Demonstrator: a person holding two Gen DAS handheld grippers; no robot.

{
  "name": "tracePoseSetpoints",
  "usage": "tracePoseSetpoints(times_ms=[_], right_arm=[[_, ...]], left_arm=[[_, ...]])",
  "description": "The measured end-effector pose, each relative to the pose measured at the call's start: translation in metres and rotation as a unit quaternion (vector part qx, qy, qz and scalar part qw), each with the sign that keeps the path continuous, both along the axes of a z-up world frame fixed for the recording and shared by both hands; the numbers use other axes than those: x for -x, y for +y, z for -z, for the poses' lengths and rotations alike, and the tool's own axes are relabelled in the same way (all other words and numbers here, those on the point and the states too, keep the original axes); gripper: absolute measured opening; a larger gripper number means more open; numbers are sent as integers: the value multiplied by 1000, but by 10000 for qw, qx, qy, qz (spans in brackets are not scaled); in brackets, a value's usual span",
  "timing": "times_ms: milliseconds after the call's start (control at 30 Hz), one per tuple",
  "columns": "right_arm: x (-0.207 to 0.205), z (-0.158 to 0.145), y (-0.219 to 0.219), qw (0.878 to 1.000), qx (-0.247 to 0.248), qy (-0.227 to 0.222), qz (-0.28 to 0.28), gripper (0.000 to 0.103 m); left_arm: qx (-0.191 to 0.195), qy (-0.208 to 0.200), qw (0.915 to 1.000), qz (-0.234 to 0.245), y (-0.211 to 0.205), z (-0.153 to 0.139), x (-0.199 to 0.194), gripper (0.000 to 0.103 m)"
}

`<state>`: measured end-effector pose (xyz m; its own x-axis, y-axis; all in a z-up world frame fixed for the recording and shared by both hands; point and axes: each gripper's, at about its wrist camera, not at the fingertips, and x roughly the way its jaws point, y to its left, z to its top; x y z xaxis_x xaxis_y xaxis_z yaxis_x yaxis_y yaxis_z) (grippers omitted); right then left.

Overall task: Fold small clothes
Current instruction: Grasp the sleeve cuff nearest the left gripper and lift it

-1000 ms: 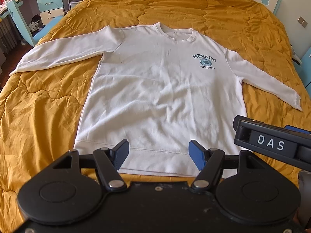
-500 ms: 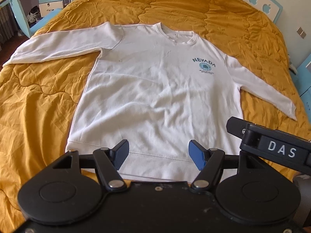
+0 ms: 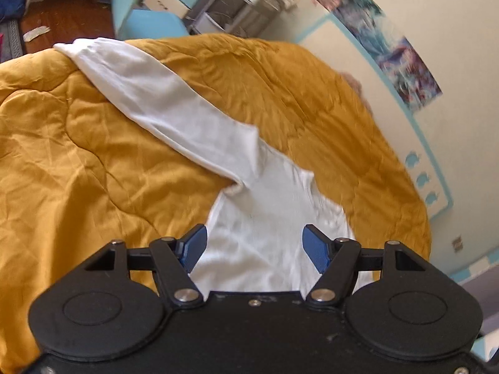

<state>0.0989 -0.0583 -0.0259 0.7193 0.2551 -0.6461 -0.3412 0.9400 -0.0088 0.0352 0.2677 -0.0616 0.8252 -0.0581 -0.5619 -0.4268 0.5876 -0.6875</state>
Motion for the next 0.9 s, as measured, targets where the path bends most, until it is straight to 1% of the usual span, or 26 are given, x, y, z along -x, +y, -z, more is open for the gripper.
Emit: tracePoseSetpoints(times_ms=[67,133,200,233,300,400,433,500,533,567,600,633,767,800,833,900], right_arm=[[-12,8,14,9996,-252,-100,-126,103],[-25,21,28,9984,-472,-255,-179,103],[-43,36,46,9989,-345,-183,-242,103],[-52,45,55,9993,-243,-118,-256,103],[-63,57,68,9991,-238,29,-352,102],[-71,70,78,9986,-265,272,-362,102],[-72,74,80,9985,-253,311,-376,102],[-73,82,85,9984,-134,423,-346,103],[-74,87,87,9980,-84,513,-368,103],[-77,91,90,9972,-46,623,-407,103],[-77,94,91,9969,-12,673,-406,103],[-80,97,95,9966,31,707,-420,103],[-86,107,107,9958,216,708,-532,102],[-87,108,108,9956,227,718,-553,102],[-88,109,110,9955,228,739,-551,102],[-89,111,111,9952,229,778,-551,102]], left_arm=[[236,-22,9984,-519,40,17,-3,71],[226,-93,9945,-1020,76,34,-6,71],[106,-274,9901,-1372,107,47,-10,69],[116,-418,9870,-1550,121,53,-12,69],[216,-728,9791,-1885,146,63,-15,69],[527,-872,9618,-2542,183,80,-23,68],[492,-833,9573,-2724,195,84,-26,68],[445,-629,9477,-3097,208,93,-33,67],[566,-610,9439,-3197,217,99,-35,66],[706,-656,9400,-3274,227,106,-35,64],[839,-723,9357,-3349,233,111,-36,64],[901,-825,9337,-3365,238,116,-36,63],[805,-1152,9323,-3333,244,119,-45,61],[788,-1217,9313,-3341,245,120,-46,59],[787,-1270,9299,-3362,245,121,-49,53],[891,-1188,9313,-3326,246,125,-54,2]])
